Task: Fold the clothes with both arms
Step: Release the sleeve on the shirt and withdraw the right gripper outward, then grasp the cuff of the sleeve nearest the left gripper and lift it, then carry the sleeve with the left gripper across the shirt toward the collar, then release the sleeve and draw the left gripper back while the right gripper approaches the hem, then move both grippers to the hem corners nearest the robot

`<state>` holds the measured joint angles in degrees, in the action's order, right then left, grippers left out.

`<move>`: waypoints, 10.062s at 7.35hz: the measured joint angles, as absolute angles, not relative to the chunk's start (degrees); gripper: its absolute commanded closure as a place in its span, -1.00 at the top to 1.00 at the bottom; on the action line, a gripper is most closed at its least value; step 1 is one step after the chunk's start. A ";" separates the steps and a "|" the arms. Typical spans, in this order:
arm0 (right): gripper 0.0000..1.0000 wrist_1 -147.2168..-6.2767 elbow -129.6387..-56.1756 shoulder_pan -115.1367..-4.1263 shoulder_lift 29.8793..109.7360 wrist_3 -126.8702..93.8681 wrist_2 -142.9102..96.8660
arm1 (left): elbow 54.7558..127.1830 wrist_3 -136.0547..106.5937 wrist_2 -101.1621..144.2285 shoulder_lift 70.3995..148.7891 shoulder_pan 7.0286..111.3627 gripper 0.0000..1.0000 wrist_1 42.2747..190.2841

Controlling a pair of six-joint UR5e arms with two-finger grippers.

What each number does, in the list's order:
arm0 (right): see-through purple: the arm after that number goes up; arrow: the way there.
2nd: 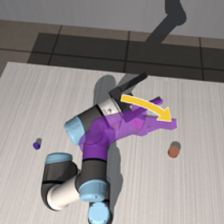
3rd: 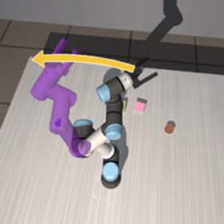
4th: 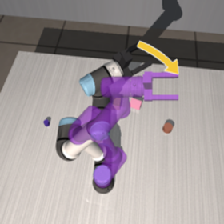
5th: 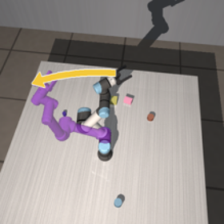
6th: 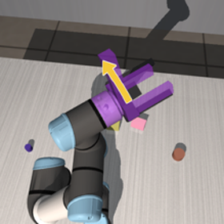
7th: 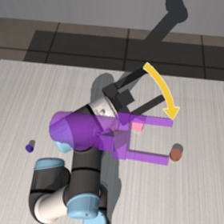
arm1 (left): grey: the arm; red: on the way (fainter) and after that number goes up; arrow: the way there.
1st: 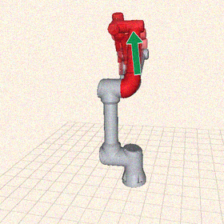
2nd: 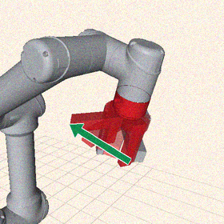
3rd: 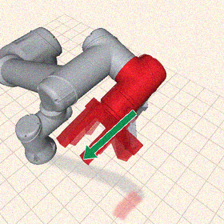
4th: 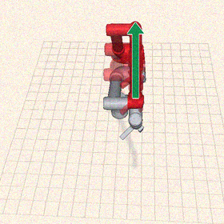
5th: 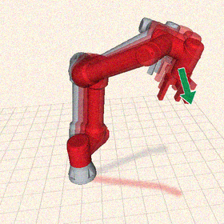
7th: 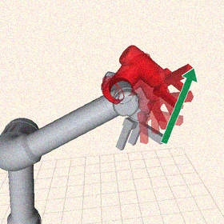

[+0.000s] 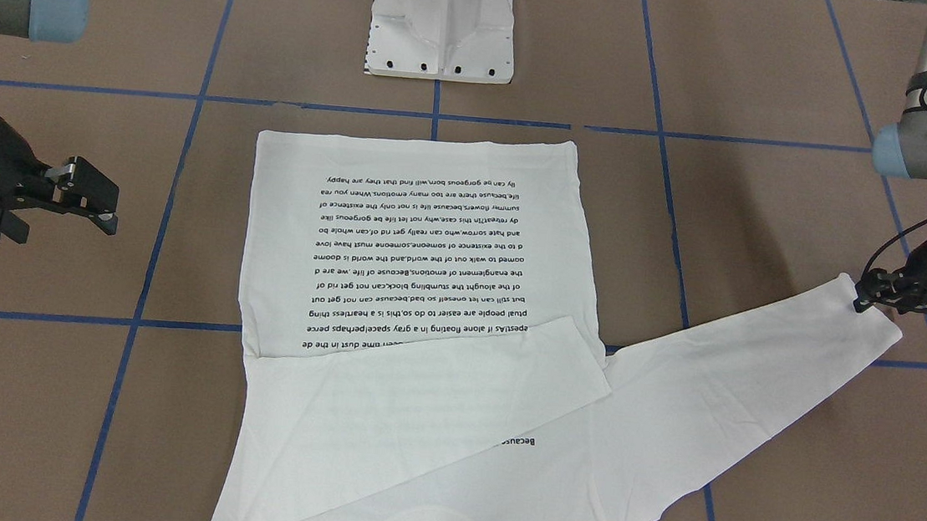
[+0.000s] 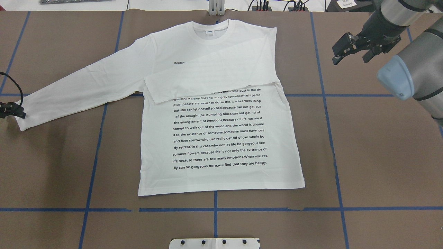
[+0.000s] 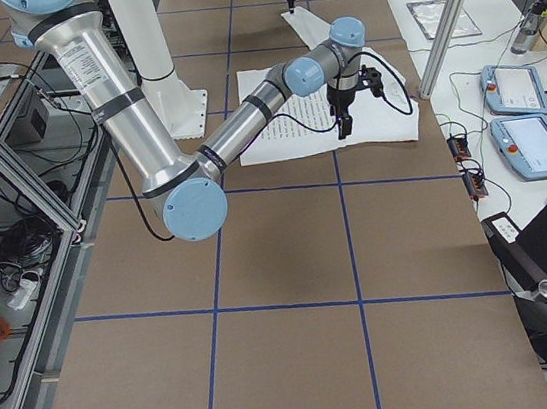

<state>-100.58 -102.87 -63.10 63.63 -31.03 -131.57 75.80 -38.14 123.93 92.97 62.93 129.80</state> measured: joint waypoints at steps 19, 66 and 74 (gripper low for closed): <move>1.00 -100.73 -104.21 -67.33 72.94 -26.85 -130.71 | 80.87 -39.79 130.46 110.27 65.91 -1.00 113.02; 1.00 -76.43 -104.37 -61.64 83.54 -44.15 -131.48 | 71.46 -80.53 117.25 144.82 33.93 1.00 125.17; 0.95 -75.42 -115.49 -30.04 85.22 -69.02 -110.29 | 109.60 -65.53 115.24 115.29 37.01 1.00 100.48</move>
